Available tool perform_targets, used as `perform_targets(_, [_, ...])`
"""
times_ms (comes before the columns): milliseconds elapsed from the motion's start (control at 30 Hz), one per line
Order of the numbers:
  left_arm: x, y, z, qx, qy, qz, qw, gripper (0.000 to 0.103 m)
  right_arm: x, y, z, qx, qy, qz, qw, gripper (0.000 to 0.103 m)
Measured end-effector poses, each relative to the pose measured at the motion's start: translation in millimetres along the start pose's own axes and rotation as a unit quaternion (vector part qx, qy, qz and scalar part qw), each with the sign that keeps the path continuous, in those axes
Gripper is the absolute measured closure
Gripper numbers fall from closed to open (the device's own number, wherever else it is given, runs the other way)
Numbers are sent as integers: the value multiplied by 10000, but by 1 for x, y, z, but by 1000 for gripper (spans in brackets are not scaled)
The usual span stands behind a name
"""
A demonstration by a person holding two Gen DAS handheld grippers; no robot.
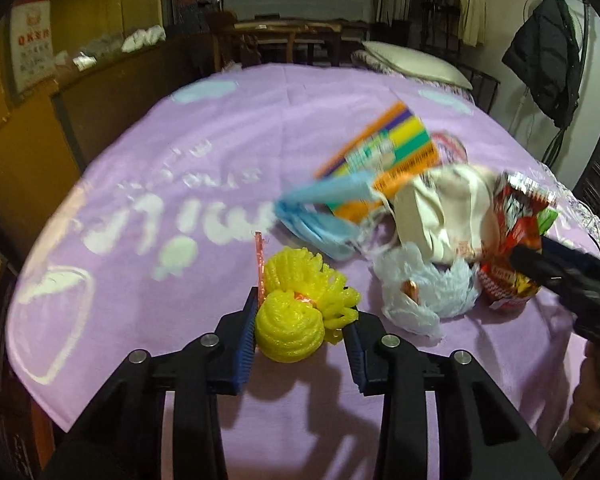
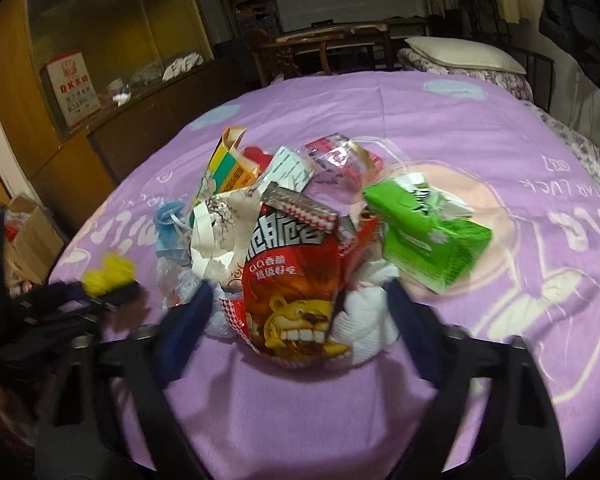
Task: Collect trash
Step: 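Grasp the yellow plastic flower with the left tool while the right tool grasps the red snack bag, then drop the yellow flower into the red basket with the left tool while the right tool drops the snack bag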
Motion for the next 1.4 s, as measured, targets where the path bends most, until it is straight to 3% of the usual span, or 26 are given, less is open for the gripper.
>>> perform_targets(67, [-14,-1,-5,16,110,116,9999,65,2,-1,1,23,69,-59,10000,53])
perform_targets(167, [-33,-6,-11,-11,184,197,9996,65,-11,-4,2,8,223,146,9996,65])
perform_targets(300, [-59,-14,-21,-131,194,272,9994,65,-47,-1,-2,-67,344,610,9975,65])
perform_targets(467, [-97,-39,-44,-387,180,412,9982,64,-87,-1,-8,-136,790,969,9921,65])
perform_targets(800, [-148,-113,-116,-888,712,359,9929,62,-152,-31,-74,-983,1247,1434,9768,64])
perform_targets(1000, [-141,-163,-184,-1301,1020,-165,9861,62,-152,-46,-121,-1416,1610,1102,9705,64])
perform_targets(1100, [-122,-184,-217,-1638,896,-475,9813,58,-138,-47,-148,-1607,1721,751,9690,64])
perform_targets(1233, [-90,-206,-250,-1968,847,-921,9724,26,-113,-52,-188,-1914,1743,303,9654,64])
perform_targets(1400, [-75,-232,-279,-2313,796,-1035,9641,12,-67,-60,-243,-2288,1867,-497,9541,64])
Point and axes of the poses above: each gripper's, at about its wrist camera, not at the fingertips, and x roughly the way its jaws point, z to its right, y to its top, the point moved 1 cm from there along x, roughly the way its jaws point, and after that the axes turned 15 degrees about -z, right-handed, at the moved point
